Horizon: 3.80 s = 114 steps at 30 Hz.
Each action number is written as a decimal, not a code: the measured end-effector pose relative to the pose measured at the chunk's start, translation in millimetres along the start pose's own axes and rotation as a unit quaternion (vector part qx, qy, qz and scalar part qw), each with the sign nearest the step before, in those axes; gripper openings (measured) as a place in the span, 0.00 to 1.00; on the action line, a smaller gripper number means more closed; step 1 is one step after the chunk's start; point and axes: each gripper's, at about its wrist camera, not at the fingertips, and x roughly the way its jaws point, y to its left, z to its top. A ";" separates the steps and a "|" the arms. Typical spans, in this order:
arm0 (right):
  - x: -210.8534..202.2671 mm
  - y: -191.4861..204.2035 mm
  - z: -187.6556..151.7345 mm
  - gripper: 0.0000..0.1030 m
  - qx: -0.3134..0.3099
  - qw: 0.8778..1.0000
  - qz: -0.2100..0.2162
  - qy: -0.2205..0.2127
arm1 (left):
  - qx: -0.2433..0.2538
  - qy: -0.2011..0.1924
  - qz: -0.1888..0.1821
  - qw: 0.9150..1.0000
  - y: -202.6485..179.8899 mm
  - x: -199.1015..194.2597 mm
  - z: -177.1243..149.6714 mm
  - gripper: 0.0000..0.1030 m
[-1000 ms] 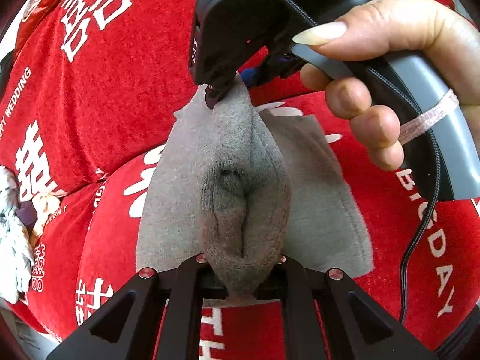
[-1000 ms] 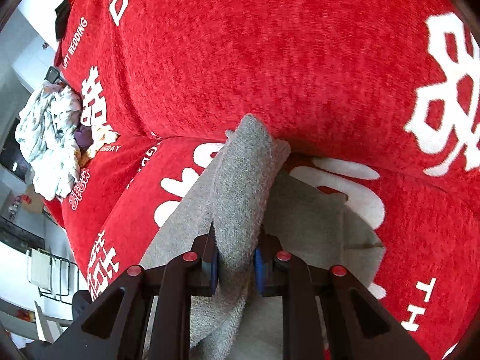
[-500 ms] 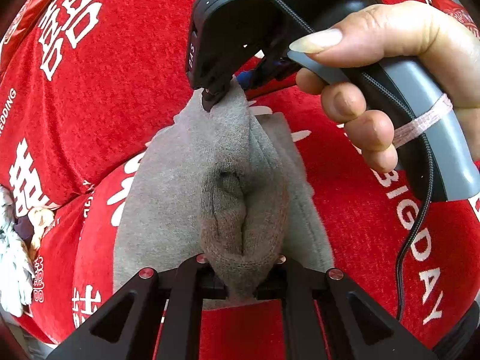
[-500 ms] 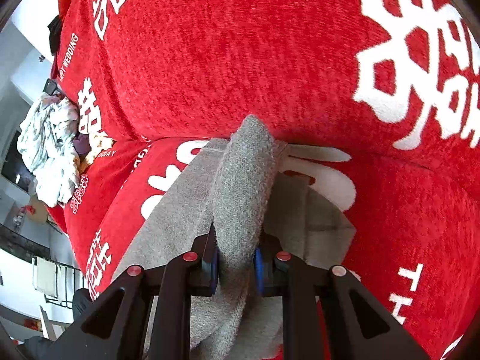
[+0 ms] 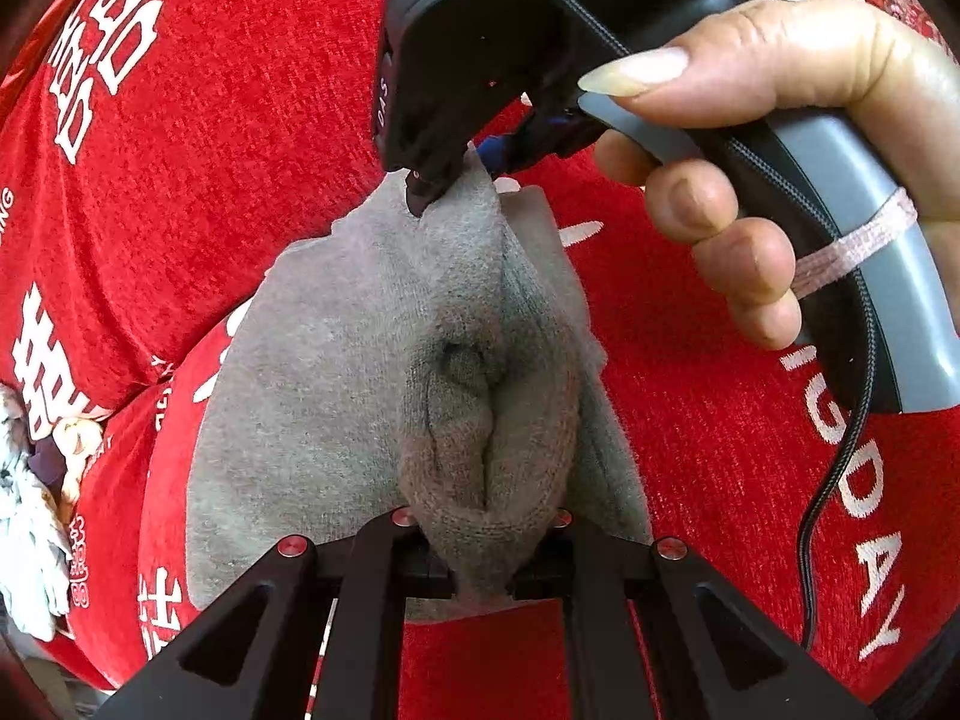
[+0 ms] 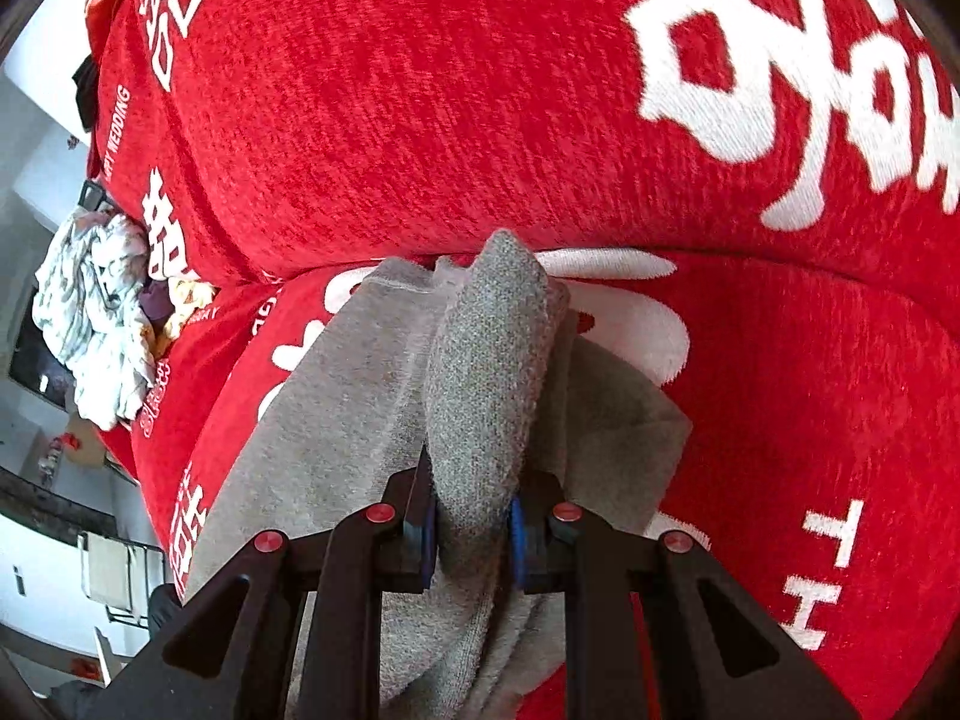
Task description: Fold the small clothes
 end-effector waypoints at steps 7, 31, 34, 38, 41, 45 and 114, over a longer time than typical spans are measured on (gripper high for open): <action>-0.5 -17.4 -7.9 0.19 0.022 1.000 0.018 -0.010 | 0.013 0.000 0.014 1.000 -9.8 1.0 -2.0 0.10; -23.3 -37.6 -23.9 0.57 0.072 0.996 -0.014 -0.045 | -0.018 -0.007 -0.033 0.999 6.1 -7.1 -7.1 0.75; -44.3 -30.8 -24.4 0.57 0.065 0.995 -0.039 -0.066 | -0.037 -0.030 -0.043 0.998 20.6 -20.5 -10.2 0.84; -64.4 -1.1 -21.4 0.57 0.020 0.994 -0.060 -0.088 | -0.048 -0.037 -0.055 0.997 33.6 -30.7 -14.8 0.84; -64.5 31.0 -19.0 0.57 -0.027 0.995 -0.048 -0.087 | -0.065 -0.055 -0.065 0.994 51.0 -38.1 -18.1 0.84; -40.1 59.4 -18.7 0.60 -0.060 0.996 -0.030 -0.063 | -0.114 -0.055 -0.083 0.989 79.5 -35.0 -19.3 0.84; 3.0 12.1 -80.4 0.78 0.124 0.991 -0.032 -0.045 | -0.263 0.077 -0.359 0.892 228.6 109.9 -5.8 0.88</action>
